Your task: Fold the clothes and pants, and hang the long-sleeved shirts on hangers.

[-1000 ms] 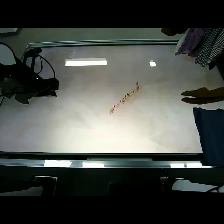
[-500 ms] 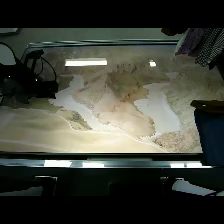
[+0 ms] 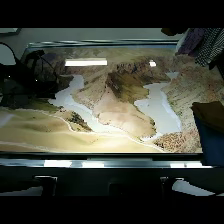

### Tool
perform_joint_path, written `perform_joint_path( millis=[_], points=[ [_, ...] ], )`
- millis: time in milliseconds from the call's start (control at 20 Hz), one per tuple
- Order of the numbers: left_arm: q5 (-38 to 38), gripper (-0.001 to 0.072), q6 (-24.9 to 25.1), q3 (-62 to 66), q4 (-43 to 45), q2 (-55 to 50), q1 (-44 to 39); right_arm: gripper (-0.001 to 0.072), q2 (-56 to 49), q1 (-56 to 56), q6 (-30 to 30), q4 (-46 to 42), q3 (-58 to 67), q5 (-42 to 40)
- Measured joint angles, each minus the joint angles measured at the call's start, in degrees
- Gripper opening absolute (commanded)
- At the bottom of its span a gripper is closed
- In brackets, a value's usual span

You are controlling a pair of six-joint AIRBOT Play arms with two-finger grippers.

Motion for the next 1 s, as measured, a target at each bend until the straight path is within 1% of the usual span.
perform_joint_path(
  millis=[300,500,600,650,750,800,900,950,1000],
  points=[
    [-0.02,0.0019,0.02,0.00,0.00,0.00,0.00,0.0032,5.07,0.00,0.46,-8.52,-18.32,-2.45],
    [-0.02,0.0019,0.02,0.00,-0.02,0.00,0.00,0.0032,6.14,0.00,1.11,-11.87,-24.83,-4.50],
    [-0.02,0.0019,0.02,0.00,-0.02,0.00,0.00,0.0045,6.34,0.00,1.64,-12.66,-26.82,-4.96],
    [-0.02,0.0020,0.02,0.00,-0.02,0.00,0.00,0.0146,6.40,0.00,1.86,-12.85,-27.47,-5.14],
    [-0.02,0.0020,0.00,0.00,-0.02,0.00,0.00,0.0478,6.47,0.00,2.01,-13.92,-28.35,-5.18],
    [-0.02,0.0020,0.00,0.00,-0.02,0.00,0.00,0.0512,6.47,0.00,2.10,-14.47,-28.57,-5.31],
    [-0.04,0.0020,-0.07,0.00,-0.02,0.00,0.00,0.0505,6.60,0.00,1.88,-15.30,-28.70,-5.44],
    [-0.04,0.0020,-0.09,0.00,-0.04,0.00,0.00,0.0481,6.82,0.00,1.49,-15.65,-28.39,-5.42],
    [-0.04,0.0020,-0.11,0.00,-0.04,0.00,0.00,0.0332,7.13,0.00,0.98,-15.43,-27.78,-5.60]
  ],
)
